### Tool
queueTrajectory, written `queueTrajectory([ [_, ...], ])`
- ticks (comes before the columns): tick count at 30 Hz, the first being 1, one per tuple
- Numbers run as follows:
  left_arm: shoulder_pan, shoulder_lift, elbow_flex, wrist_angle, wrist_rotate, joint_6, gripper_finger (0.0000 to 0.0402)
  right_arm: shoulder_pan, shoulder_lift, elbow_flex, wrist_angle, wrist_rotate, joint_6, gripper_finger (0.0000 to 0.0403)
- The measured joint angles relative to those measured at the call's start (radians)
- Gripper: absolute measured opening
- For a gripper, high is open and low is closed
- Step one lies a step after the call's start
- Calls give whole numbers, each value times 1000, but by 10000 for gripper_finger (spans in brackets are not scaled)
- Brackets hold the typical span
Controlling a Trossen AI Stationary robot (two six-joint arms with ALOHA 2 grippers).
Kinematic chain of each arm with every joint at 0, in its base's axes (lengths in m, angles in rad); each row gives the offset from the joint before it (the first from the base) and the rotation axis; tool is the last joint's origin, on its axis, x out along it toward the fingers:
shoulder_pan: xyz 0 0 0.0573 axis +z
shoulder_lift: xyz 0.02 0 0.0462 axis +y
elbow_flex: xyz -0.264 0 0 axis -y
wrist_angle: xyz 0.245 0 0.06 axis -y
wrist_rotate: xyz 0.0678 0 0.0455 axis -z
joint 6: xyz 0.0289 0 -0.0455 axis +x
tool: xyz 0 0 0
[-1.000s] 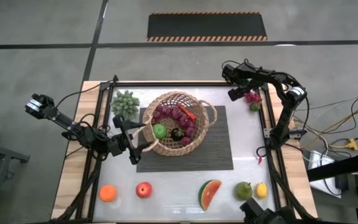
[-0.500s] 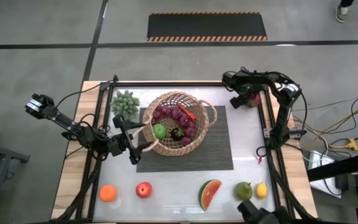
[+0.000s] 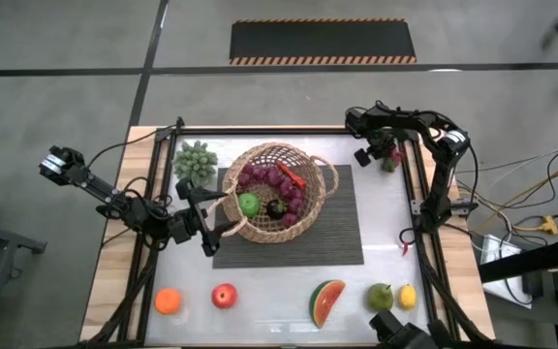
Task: Build produce basket
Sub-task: Put the purple grapes into the brown basket
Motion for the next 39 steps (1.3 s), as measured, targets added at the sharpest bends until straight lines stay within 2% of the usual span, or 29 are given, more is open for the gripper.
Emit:
queueTrajectory([
  [5,0,0,0,0,0,0,306,2,-3,8,-11,-23,-26,33],
  [13,0,0,0,0,0,-1,306,59,-85,42,-67,-32,-36,24],
  [21,0,0,0,0,0,-1,306,170,-301,107,-111,-23,-18,24],
  [26,0,0,0,0,0,-2,306,268,-466,193,-92,-21,18,24],
  [34,0,0,0,0,0,-5,306,513,-690,299,136,-67,26,24],
  [39,0,0,0,1,0,-5,306,684,-745,301,340,-118,-30,24],
])
